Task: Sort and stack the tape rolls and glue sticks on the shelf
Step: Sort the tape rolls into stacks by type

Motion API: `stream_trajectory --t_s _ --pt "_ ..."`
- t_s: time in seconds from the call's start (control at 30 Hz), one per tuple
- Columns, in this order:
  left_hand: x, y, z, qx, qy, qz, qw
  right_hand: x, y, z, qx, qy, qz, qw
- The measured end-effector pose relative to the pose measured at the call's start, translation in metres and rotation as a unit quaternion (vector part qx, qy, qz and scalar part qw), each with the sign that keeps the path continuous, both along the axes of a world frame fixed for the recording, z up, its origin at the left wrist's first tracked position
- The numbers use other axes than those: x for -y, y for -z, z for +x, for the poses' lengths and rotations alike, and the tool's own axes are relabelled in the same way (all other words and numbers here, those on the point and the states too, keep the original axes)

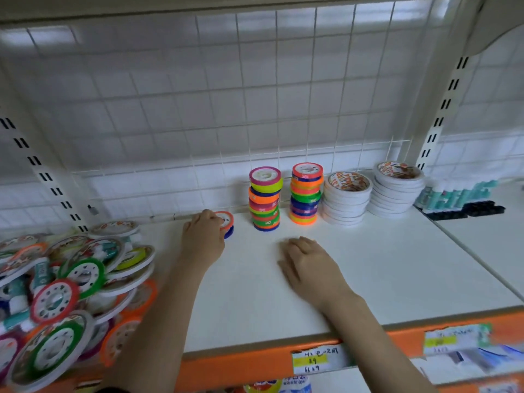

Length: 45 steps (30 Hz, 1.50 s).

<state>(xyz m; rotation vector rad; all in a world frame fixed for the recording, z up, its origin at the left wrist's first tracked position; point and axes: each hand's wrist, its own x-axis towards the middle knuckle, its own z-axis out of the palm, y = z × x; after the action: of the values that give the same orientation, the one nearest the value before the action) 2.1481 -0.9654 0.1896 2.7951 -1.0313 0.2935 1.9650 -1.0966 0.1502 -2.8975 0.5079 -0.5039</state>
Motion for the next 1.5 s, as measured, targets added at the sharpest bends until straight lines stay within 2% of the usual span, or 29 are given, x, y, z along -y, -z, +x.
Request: stream_trajectory --t_s 0.47,0.57,0.8,1.0,1.3,1.5 --pt "0.001 0.005 -0.002 -0.033 0.010 0.095 0.995 -0.012 -0.006 -0.005 -0.005 0.008 0.051 0.999" --pt "-0.006 0.005 -0.007 -0.056 0.025 0.064 0.996 -0.011 -0.003 -0.004 -0.003 0.006 0.046 0.999" --pt "-0.037 0.001 -0.039 -0.047 0.019 0.020 0.999 -0.017 -0.018 -0.007 0.044 -0.024 0.082 0.995" --pt "-0.089 -0.007 -0.071 -0.063 0.017 -0.064 0.996 -0.061 -0.027 0.022 0.033 -0.102 0.091 0.990" --pt "-0.190 -0.015 -0.047 -0.052 -0.065 -0.113 0.990 -0.142 -0.030 0.061 0.019 -0.175 0.100 0.979" --pt "-0.241 -0.017 -0.026 -0.024 -0.150 -0.098 0.984 -0.180 -0.038 0.084 0.010 -0.206 0.080 0.975"
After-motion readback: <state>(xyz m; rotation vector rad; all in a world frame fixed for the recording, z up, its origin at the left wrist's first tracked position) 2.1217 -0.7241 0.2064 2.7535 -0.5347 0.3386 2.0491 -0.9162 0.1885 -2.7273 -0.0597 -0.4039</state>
